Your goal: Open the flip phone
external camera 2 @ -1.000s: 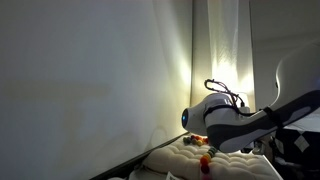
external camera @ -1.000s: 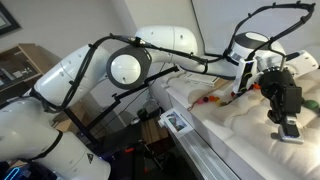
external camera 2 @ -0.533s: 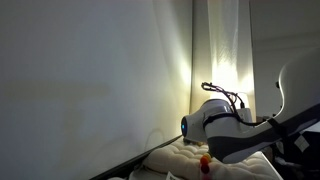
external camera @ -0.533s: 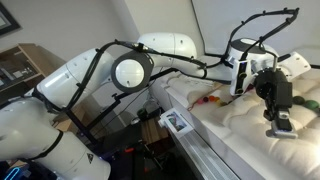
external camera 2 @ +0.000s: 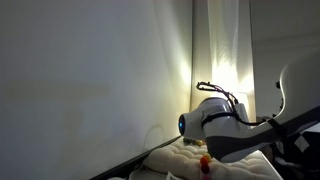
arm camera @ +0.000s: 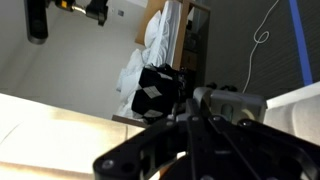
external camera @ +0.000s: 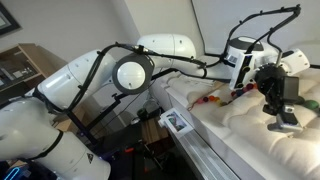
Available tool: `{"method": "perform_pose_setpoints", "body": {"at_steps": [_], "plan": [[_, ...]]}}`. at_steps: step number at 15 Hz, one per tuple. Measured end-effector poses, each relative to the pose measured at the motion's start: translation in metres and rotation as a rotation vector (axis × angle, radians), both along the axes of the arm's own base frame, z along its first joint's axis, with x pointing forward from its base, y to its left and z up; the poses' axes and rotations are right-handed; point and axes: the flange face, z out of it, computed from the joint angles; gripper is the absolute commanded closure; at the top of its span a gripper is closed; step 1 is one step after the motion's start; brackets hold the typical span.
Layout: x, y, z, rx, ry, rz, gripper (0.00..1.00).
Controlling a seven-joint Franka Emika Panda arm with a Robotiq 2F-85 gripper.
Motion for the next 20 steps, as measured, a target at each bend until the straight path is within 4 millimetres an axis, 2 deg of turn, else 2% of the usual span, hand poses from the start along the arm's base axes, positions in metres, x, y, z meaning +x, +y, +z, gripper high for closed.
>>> {"method": "perform_pose_setpoints", "body": {"at_steps": [5,14,15,20], "plan": [[0.028,0.028,0.018,0.195,-0.021,0.160,1.00],[0.072,0.055,0.086,0.548,-0.089,0.444,0.98],[0.073,0.056,0.090,0.557,-0.094,0.449,0.98],[0.072,0.056,0.081,0.556,-0.085,0.445,0.98]]}}
